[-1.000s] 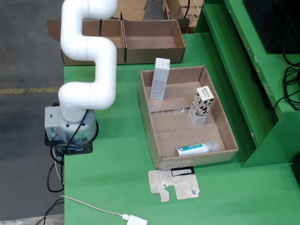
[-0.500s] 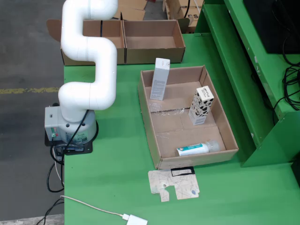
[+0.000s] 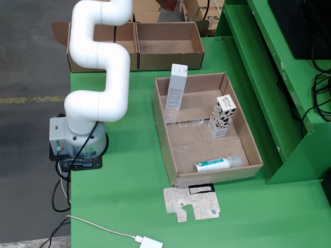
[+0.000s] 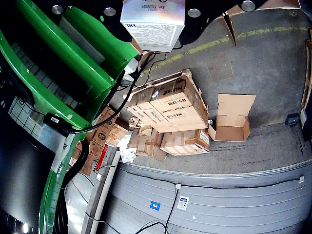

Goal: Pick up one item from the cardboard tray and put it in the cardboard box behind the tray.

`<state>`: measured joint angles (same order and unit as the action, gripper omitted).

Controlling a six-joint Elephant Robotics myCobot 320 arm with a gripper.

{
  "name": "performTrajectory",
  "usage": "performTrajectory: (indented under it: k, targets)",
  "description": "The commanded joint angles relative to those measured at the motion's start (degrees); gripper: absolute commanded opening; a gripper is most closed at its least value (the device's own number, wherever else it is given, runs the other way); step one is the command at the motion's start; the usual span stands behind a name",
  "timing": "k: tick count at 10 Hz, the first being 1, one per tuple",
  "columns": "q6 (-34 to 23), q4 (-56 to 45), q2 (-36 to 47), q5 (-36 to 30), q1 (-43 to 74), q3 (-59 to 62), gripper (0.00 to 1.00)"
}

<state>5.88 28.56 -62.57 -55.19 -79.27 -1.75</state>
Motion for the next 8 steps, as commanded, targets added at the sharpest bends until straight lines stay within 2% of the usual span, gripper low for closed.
performTrajectory:
  k: [1, 2, 3, 5, 6, 8]
  targets:
    - [0.6, 0.8, -1.0, 0.6, 1.5, 1.7, 0.0]
    - [0.7, 0.8, -2.1, 0.6, 2.0, 1.8, 0.0]
    - [4.0, 0.8, -4.9, 0.6, 3.4, 1.7, 0.0]
    - [3.0, 0.8, -7.5, 0.5, 4.2, 1.8, 0.0]
    - [5.7, 0.8, -11.2, 0.5, 5.2, 1.8, 0.0]
    - [6.4, 0.8, -15.8, 0.2, 6.5, 1.7, 0.0]
